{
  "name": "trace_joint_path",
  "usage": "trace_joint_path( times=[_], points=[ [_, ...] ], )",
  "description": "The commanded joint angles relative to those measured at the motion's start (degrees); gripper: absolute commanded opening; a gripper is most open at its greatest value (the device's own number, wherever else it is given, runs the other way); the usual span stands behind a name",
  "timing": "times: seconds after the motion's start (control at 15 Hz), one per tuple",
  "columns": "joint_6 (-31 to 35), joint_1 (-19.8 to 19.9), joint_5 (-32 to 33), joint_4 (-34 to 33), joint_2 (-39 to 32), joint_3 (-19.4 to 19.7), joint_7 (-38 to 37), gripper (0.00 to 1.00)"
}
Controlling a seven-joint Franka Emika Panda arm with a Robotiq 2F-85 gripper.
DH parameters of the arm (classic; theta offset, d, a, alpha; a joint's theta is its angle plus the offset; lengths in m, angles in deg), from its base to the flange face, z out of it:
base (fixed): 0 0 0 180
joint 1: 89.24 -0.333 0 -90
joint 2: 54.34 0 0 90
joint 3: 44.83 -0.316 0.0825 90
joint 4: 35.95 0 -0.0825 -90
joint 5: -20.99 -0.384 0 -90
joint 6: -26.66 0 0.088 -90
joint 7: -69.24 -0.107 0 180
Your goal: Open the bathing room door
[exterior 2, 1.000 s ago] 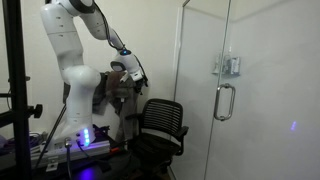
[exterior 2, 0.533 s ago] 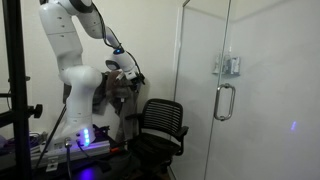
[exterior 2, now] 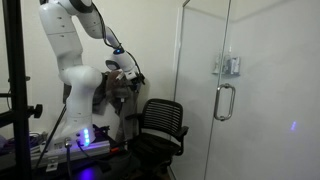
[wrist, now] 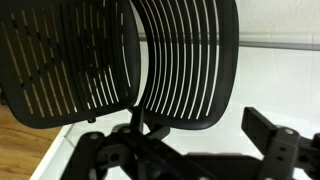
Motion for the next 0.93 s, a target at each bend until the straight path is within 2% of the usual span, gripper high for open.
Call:
trace_joint_path(
  times=[0.0, 0.07, 0.13, 0.33, 0.47, 0.73, 0.8, 0.87],
  points=[
    [0.0, 0.0, 0.0, 0.0, 0.0, 0.0, 0.0, 1.00],
    [0.0, 0.0, 0.0, 0.0, 0.0, 0.0, 0.0, 1.00],
    [5.5, 1.0, 0.1, 0.0, 1.3, -2.0, 3.2, 1.00],
    [8.8, 3.9, 5.0, 0.4, 3.3, 0.9, 9.7, 1.00],
    [8.8, 6.8, 9.7, -0.1, 4.9, 4.9, 16.4, 1.00],
    [8.5, 11.8, 22.5, 0.5, 10.4, 16.7, 28.0, 1.00],
    [10.6, 11.7, 26.0, 0.7, 12.2, 20.0, 28.0, 1.00],
    [15.1, 10.7, 27.1, 1.1, 11.8, 21.4, 24.9, 1.00]
  ],
)
